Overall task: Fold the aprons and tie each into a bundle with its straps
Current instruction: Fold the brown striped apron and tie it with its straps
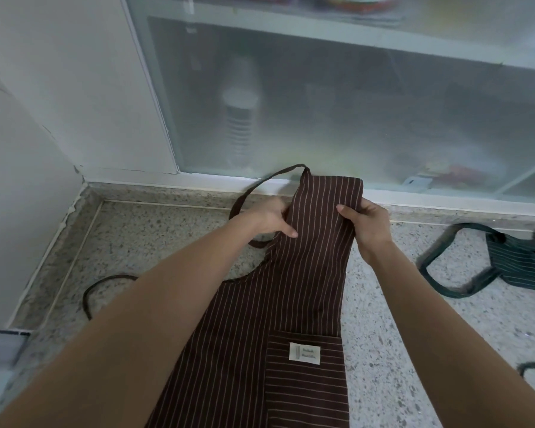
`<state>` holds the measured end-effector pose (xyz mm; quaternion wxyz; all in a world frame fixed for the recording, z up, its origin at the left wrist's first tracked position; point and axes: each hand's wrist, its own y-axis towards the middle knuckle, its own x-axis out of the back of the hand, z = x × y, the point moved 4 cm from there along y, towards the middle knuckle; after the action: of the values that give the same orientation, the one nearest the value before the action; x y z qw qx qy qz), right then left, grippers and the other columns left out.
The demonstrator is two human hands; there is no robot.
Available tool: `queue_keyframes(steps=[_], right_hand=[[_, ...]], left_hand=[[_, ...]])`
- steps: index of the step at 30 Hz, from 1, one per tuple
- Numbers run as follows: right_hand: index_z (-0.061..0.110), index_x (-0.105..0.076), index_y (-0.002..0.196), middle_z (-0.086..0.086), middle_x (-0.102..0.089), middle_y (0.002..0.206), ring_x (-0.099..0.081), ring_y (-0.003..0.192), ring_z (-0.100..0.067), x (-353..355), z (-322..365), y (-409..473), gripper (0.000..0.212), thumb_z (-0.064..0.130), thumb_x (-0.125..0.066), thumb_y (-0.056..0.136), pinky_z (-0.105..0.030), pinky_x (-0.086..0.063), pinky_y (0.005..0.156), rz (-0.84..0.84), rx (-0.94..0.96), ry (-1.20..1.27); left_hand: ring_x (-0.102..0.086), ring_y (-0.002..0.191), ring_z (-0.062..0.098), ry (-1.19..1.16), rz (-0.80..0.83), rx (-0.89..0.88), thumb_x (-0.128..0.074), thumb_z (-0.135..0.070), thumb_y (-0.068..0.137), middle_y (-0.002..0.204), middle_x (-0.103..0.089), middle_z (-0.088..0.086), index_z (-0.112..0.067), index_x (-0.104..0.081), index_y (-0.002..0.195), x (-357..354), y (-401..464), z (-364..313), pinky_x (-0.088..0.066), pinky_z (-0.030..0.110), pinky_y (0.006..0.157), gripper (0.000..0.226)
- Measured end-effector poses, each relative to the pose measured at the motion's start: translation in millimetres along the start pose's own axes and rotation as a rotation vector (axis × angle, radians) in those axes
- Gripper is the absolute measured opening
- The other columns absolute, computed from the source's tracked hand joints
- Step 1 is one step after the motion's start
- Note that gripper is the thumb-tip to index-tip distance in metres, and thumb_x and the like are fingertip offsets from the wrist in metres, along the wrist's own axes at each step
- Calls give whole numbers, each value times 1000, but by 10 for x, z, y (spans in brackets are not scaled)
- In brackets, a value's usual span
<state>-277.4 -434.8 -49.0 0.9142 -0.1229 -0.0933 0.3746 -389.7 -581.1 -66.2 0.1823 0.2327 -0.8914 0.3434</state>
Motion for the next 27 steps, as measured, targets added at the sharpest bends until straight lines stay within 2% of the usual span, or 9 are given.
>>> queue_keyframes(steps=[3, 7, 10, 12, 14, 16, 21, 24, 27], right_hand=[[0, -64, 111, -7, -67, 99, -66, 84, -15, 38, -33, 21, 26, -4, -59, 86, -26, -54, 75, -26, -17, 12], [0, -65, 110, -11, -67, 103, -66, 86, -19, 51, -42, 35, 25, -4, -61, 85, -33, -54, 81, -22, -49, 26], [-1, -64, 109, -11, -67, 99, -66, 85, -20, 28, -13, 29, 26, -6, -62, 83, -33, -54, 79, -12, -49, 32], [-2, -65, 107, -11, -68, 97, -67, 82, -18, 18, 20, 39, 26, -6, -65, 82, -29, -55, 74, -21, -33, 27], [-1, -66, 106, -9, -68, 95, -67, 80, -16, 10, 54, 52, 26, -6, -66, 80, -27, -55, 72, -35, -11, 19], [1, -66, 106, -8, -68, 95, -66, 80, -15, 1, 69, 66, 26, -5, -66, 81, -26, -54, 72, -60, -11, 29], [5, -61, 115, -6, -66, 105, -64, 91, -18, -8, -17, 67, 33, 4, -68, 83, -32, -53, 83, -36, -72, 35], [10, -54, 122, -4, -63, 112, -62, 100, -21, 9, -169, 31, 45, 7, -72, 80, -36, -50, 88, 61, -161, -56], [8, -56, 123, -9, -64, 110, -63, 100, -26, 65, -248, 28, 44, -7, -63, 82, -36, -51, 85, 30, -150, -64]], left_hand=[[-64, 100, 34, -38, -19, -1, -76, -10, 76, 100, -68, 17, 6, -64, 98, 15, 14, 63, -51, 44, 92, 31], [-61, 94, 21, -90, 22, -36, -63, -4, 87, 99, -60, 5, -8, -62, 94, 7, -45, 49, -52, 33, 89, 8], [-53, 87, 20, -69, 35, -43, -57, -5, 91, 86, -49, 0, -19, -50, 79, -15, -58, 60, -48, 37, 90, 20], [-58, 100, 24, -107, 45, -54, -58, -4, 89, 104, -60, 8, -6, -58, 99, -37, -88, 41, -45, 38, 95, 10], [-56, 112, 18, -133, 75, -49, -71, -9, 81, 123, -59, 1, -9, -53, 126, -78, -87, 59, -42, 37, 102, 49], [-58, 110, 17, -21, 49, -50, -81, -15, 70, 121, -63, 1, -12, -57, 123, -98, -63, 93, -44, 39, 101, 58], [-65, 92, 23, 87, -132, -54, -82, -12, 68, 98, -70, 9, -3, -68, 99, -83, -37, 146, -50, 33, 87, 35], [-64, 99, 22, 60, -106, -48, -78, -9, 73, 107, -68, 12, -1, -65, 109, -135, -20, 196, -48, 39, 95, 40], [-55, 117, 23, -69, -16, 4, -68, 0, 80, 130, -57, 12, -3, -51, 130, -186, -29, 235, -41, 39, 104, 53]])
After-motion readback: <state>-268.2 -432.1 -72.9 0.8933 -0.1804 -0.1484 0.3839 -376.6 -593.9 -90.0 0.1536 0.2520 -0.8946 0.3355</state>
